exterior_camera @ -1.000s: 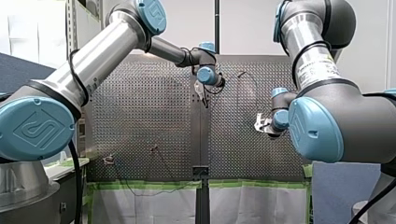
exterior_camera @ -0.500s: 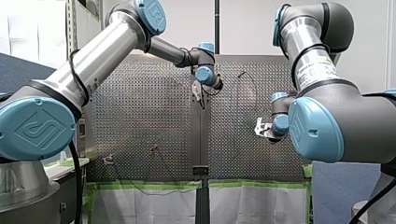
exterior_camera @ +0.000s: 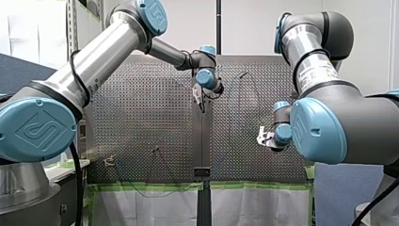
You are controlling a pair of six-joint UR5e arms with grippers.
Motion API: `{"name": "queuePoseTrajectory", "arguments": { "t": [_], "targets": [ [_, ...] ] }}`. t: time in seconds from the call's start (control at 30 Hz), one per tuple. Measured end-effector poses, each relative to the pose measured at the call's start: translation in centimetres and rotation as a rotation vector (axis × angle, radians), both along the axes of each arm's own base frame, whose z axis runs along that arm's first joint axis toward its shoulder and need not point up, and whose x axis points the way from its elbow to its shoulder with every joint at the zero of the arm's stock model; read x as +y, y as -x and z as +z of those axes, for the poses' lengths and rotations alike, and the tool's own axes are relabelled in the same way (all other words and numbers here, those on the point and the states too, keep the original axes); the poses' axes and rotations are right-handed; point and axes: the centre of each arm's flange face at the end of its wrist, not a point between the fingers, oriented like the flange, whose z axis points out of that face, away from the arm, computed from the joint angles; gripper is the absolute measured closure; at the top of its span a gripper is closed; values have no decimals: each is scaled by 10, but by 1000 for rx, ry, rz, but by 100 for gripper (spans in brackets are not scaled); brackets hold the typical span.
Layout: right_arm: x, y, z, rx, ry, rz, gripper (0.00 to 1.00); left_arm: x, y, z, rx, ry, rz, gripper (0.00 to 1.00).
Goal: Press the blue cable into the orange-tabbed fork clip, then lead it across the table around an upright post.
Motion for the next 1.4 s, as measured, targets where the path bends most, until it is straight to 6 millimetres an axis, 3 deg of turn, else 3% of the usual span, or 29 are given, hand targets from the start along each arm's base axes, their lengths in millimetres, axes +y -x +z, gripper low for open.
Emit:
{"name": "queuePoseTrajectory", "arguments": {
  "t": [0.57, 1.4],
  "targets": [
    [19, 18, -104, 59, -111, -98, 100, 2, -3, 0, -6, -3, 4, 1],
    [18, 23, -111, 61, -106, -100, 100, 4, -2, -1, 3, -18, 4, 1]
  ]
}}
